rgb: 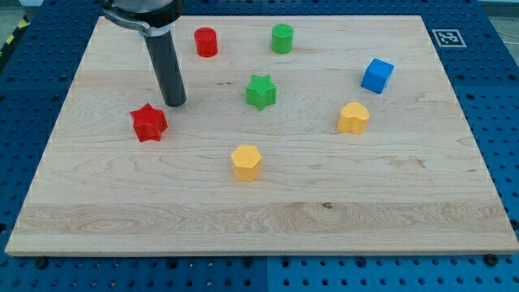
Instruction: Slightly touch right to the red star
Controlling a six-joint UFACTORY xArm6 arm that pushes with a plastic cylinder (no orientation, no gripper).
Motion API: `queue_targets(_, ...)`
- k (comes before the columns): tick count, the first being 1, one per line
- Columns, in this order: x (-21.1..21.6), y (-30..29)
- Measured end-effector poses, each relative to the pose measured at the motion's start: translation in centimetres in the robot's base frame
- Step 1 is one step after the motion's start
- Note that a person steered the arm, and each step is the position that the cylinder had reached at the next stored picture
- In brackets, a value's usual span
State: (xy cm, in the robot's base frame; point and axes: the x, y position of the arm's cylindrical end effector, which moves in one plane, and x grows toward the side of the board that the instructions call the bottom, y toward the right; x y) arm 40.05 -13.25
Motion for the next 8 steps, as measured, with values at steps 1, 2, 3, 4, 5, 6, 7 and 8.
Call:
queue_targets(1, 0.6, 0.0)
queue_targets(2, 1.0, 0.0)
queue_targets(3, 1.2, 0.0)
queue_targets(4, 1.5, 0.0)
queue_targets(5, 1.8, 0.0)
queue_targets(6, 1.8, 0.0)
queue_targets(7, 2.3, 0.0)
queue_targets(8, 3.2, 0.0)
